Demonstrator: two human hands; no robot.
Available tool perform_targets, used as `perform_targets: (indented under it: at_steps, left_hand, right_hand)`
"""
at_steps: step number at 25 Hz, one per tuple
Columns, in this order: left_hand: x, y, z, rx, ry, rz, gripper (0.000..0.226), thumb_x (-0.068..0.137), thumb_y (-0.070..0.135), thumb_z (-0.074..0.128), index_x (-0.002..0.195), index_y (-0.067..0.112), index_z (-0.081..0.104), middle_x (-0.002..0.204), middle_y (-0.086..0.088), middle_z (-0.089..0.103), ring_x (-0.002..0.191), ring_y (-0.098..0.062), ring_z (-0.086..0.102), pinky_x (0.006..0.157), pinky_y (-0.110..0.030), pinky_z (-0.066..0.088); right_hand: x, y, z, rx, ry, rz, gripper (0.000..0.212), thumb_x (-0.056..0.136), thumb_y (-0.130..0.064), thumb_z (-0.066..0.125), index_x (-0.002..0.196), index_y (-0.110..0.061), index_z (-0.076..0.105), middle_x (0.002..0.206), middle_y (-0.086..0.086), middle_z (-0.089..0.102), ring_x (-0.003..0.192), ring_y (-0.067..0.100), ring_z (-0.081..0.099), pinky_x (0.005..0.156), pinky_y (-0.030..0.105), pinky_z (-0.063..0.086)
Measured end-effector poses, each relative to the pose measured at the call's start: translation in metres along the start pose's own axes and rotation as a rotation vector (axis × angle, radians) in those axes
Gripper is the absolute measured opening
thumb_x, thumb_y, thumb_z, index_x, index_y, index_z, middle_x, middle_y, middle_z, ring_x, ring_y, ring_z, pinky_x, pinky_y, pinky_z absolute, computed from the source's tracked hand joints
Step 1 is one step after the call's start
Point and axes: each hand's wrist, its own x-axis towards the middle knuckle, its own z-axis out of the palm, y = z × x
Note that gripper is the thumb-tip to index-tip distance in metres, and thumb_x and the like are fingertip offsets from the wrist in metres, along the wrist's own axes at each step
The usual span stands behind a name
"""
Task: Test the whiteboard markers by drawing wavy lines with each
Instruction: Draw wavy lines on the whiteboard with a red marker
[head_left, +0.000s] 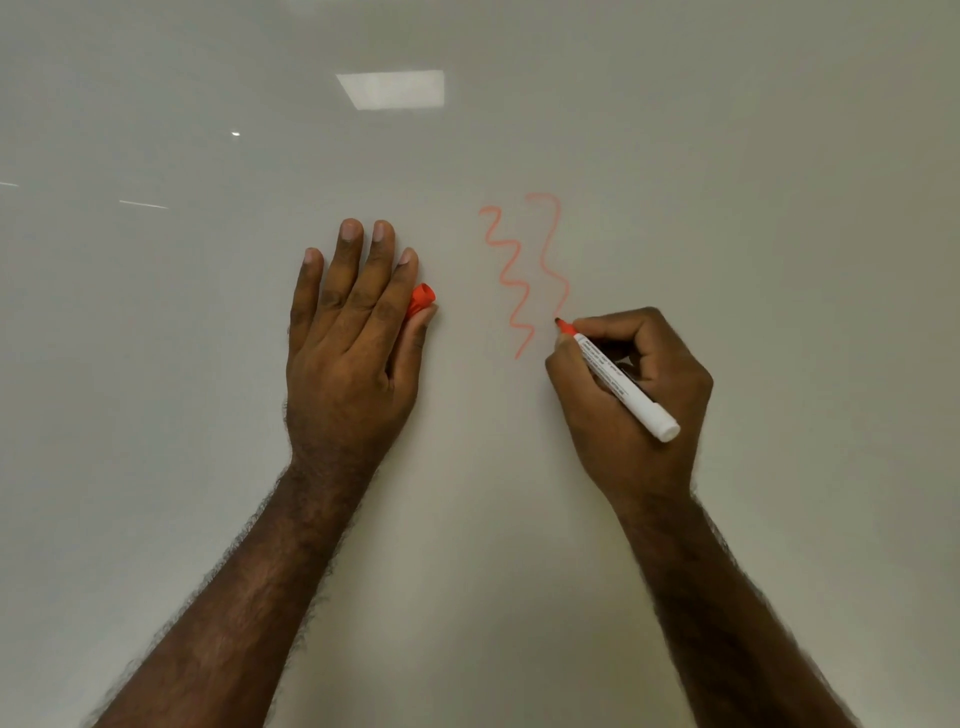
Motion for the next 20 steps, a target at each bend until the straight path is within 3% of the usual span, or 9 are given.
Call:
perform_targets:
  at_steps: [9,17,20]
  left_hand:
    - [-0.021,0.007,-0.001,0.013,-0.006,-0.026,0.041,0.107,0.017,0.062,0.144,-0.002,0.058,0.155,-0.022,0.05,0.149,-0.042,0.043,0.122,-0.063,0.033]
    - [-0.033,0.01,-0.002,0.016,-0.001,-0.034,0.042,0.106,0.016,0.065,0.142,-0.003,0.059,0.154,-0.023,0.051,0.147,-0.043,0.044,0.122,-0.063,0.034]
    - [-0.035,0.009,-0.002,0.018,0.0,-0.036,0.042,0.106,0.016,0.064,0.143,-0.003,0.059,0.154,-0.023,0.051,0.147,-0.043,0.045,0.123,-0.062,0.034]
  right_hand:
    - [-0.05,0.017,-0.007,-0.033,0.047,0.069,0.011,0.083,-0.004,0.08,0.089,-0.01,0.073,0.079,-0.003,0.071,0.066,0.014,0.068,0.061,0.023,0.052]
    - [-0.086,0.03,-0.012,-0.078,-0.02,0.021,0.007,0.084,-0.005,0.078,0.088,-0.009,0.073,0.077,-0.003,0.07,0.068,0.015,0.067,0.06,0.036,0.056]
    - [-0.085,0.025,-0.007,-0.095,-0.083,-0.055,0.008,0.085,-0.003,0.08,0.089,-0.007,0.074,0.078,-0.002,0.07,0.069,0.014,0.068,0.063,0.033,0.056]
